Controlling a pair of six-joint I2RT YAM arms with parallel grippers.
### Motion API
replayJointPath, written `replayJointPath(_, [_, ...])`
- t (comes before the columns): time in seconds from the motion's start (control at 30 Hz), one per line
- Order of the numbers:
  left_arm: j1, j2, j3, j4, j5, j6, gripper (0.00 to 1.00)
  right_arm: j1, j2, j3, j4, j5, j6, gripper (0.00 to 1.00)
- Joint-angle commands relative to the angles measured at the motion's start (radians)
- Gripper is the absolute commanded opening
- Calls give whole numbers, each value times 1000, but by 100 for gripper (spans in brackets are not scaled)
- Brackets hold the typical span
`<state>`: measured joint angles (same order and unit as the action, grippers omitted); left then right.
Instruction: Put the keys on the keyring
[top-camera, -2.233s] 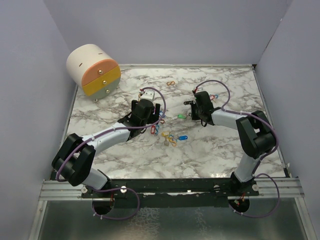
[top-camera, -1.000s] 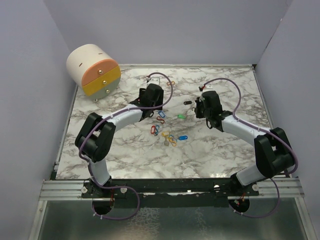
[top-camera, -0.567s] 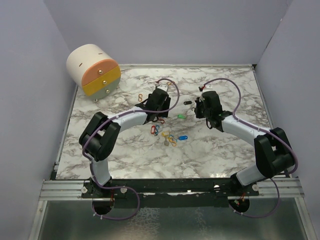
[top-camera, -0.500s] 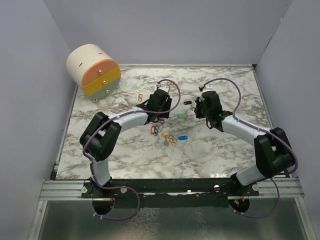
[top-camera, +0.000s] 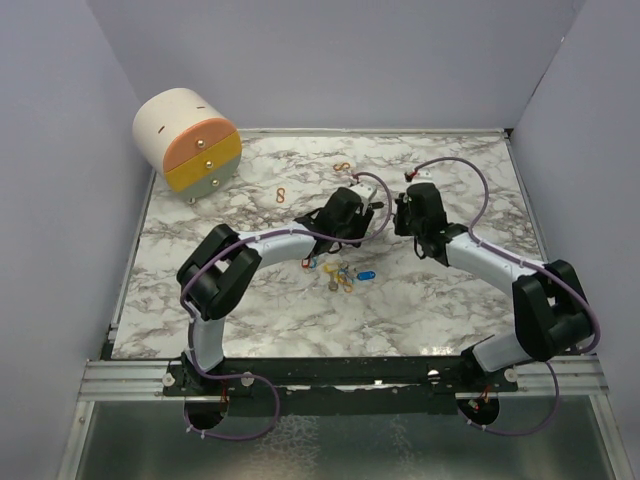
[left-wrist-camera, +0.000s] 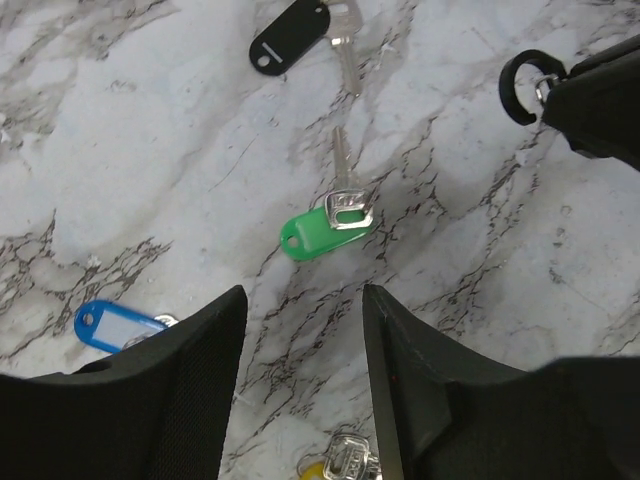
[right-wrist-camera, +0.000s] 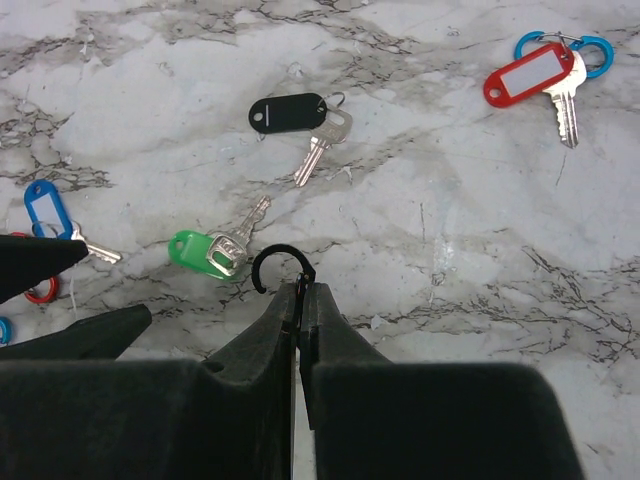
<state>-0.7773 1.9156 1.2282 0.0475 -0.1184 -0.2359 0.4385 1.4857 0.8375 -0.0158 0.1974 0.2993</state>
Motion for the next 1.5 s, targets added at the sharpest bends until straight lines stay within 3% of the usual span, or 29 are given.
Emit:
replayJointPath(0.0, [-9, 11, 13, 133, 89, 69, 52, 1, -52, -17, 9, 64, 35, 0])
replayJointPath(0.57, [-32, 106, 59, 202, 126, 132, 44, -50, -106, -60, 29, 45, 51, 0])
replayJointPath(0.87, [-33, -57, -87, 247, -18, 53, 45, -50, 53, 11, 31, -82, -24, 0])
replayJointPath(1.13, [-30, -241, -225, 234, -122, 18, 46, -11, 161, 77, 36, -92, -52, 0])
replayJointPath(1.47, [-30, -260, -261, 216, -143, 19, 46, 39, 280, 157, 20, -58, -57, 0])
